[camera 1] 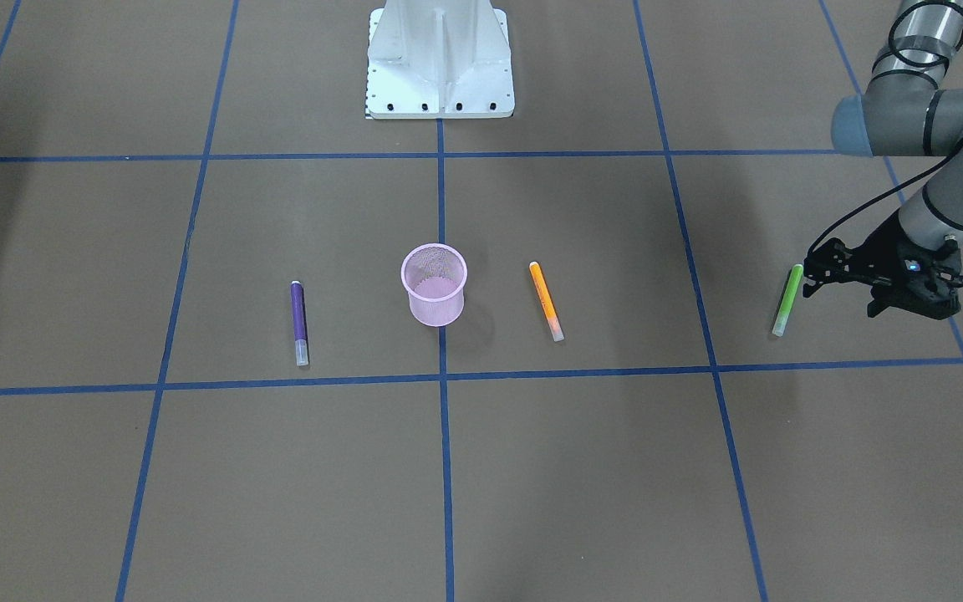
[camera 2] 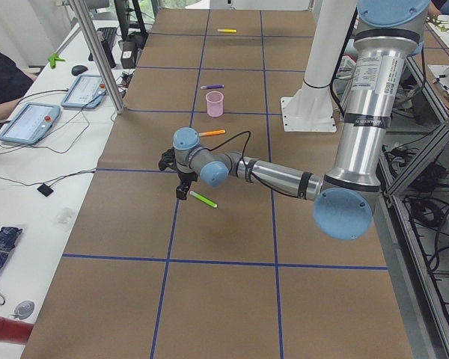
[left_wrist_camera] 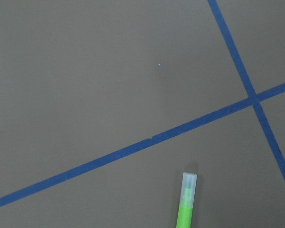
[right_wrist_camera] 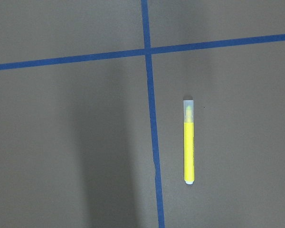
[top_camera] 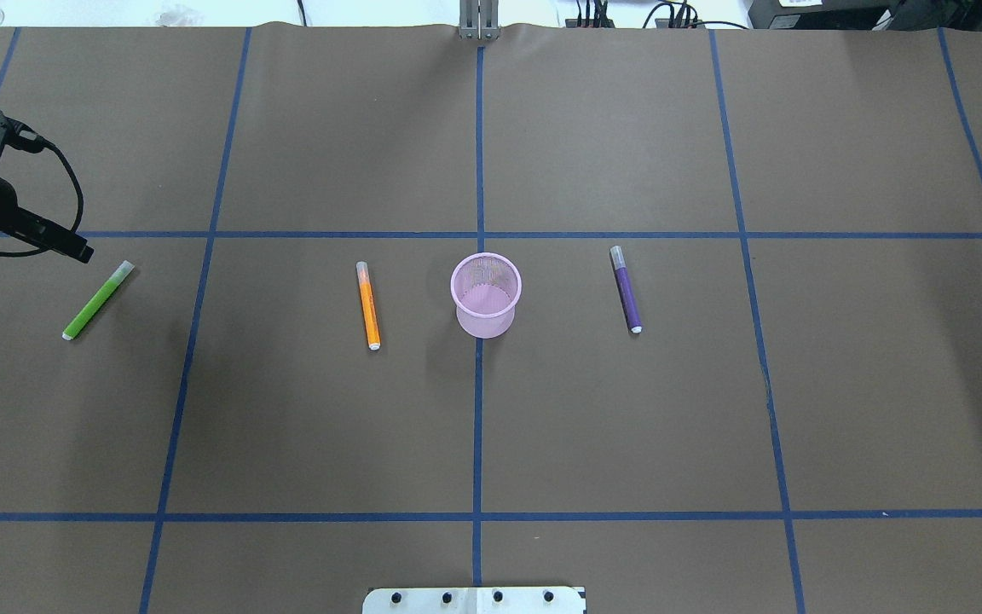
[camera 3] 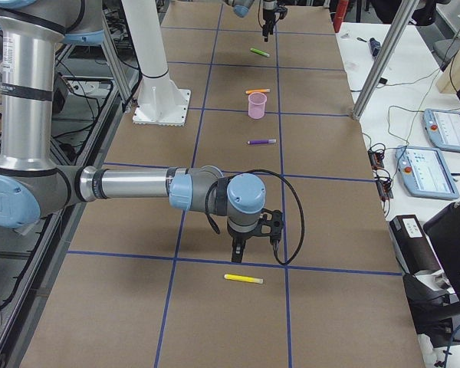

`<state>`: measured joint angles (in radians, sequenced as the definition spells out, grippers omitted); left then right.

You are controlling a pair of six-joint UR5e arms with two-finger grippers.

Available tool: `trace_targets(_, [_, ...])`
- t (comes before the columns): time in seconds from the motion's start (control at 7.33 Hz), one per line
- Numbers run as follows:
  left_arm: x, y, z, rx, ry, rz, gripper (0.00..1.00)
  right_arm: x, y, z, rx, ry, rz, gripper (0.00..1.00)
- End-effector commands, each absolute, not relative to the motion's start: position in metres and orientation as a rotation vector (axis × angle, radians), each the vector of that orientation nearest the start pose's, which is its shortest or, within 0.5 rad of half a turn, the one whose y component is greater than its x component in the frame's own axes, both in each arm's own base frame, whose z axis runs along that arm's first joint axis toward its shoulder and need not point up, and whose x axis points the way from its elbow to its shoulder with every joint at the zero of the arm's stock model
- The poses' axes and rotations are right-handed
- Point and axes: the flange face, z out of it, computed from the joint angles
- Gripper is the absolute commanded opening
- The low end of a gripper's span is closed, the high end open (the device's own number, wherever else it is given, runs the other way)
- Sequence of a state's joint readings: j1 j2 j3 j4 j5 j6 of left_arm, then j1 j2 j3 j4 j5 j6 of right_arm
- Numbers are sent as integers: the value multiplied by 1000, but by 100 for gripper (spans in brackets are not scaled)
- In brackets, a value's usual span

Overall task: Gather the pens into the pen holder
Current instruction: 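Lower the left gripper onto the green marker and close on it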

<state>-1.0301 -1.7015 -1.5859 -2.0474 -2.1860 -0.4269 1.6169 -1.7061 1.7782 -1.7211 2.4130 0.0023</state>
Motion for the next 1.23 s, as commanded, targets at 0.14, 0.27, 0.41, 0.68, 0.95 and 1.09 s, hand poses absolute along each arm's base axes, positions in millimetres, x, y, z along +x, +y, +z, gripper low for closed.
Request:
trace_targets(0.14, [276,-516,541,244,796,338,99,79,-425,629,-55,-843,78,100])
trace_targets(0.27, [279,-517,545,236,793,339,98,79,-425,630,-56,-842,78,100])
trace_targets(0.41, [281,-518,546,234,793,340,88,79,-425,630,-56,-842,78,100])
trace_targets(0.68, [285,-524,546,232,793,340,76,79,-425,631,-57,-840,77,100])
trace_targets(0.95, [286,-525,550,229,790,343,75,79,-425,630,-56,-842,77,100])
trace_targets(1.09, [287,-525,553,224,787,342,72,79,-425,630,-56,-843,77,100])
